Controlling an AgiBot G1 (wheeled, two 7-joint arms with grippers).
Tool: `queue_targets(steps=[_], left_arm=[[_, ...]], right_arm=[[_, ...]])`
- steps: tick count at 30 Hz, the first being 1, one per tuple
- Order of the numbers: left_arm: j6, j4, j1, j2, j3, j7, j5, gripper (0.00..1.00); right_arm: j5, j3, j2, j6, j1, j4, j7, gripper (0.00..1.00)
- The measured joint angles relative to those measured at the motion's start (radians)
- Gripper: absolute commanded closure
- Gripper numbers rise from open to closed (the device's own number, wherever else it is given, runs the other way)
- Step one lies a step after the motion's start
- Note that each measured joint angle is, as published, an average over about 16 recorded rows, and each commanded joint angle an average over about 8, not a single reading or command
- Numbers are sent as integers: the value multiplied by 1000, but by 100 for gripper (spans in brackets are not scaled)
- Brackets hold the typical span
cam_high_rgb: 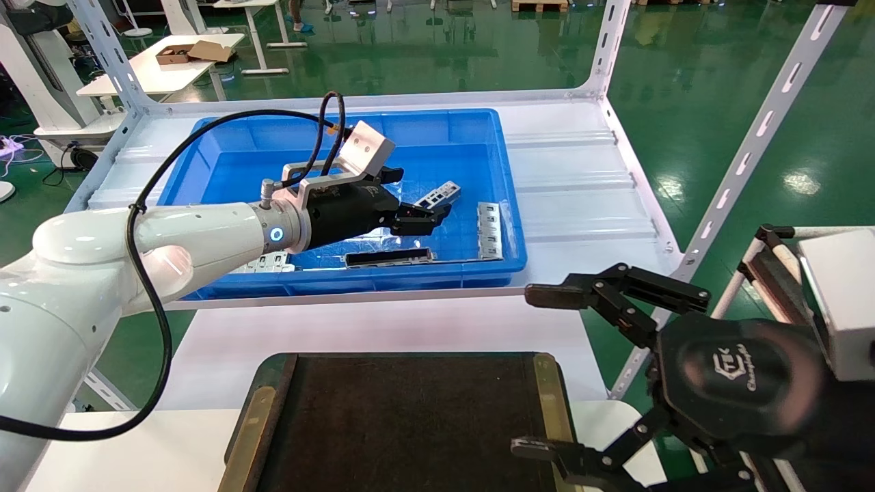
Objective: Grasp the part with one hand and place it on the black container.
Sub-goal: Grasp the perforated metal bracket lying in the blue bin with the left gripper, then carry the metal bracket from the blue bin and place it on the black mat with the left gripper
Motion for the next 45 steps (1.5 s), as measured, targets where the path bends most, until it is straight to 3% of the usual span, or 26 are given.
queue_targets(steps=[45], left_arm=[[-204,-86,79,3,198,-144,-131,100]], right_arm=[[1,-1,0,0,0,0,0,100]])
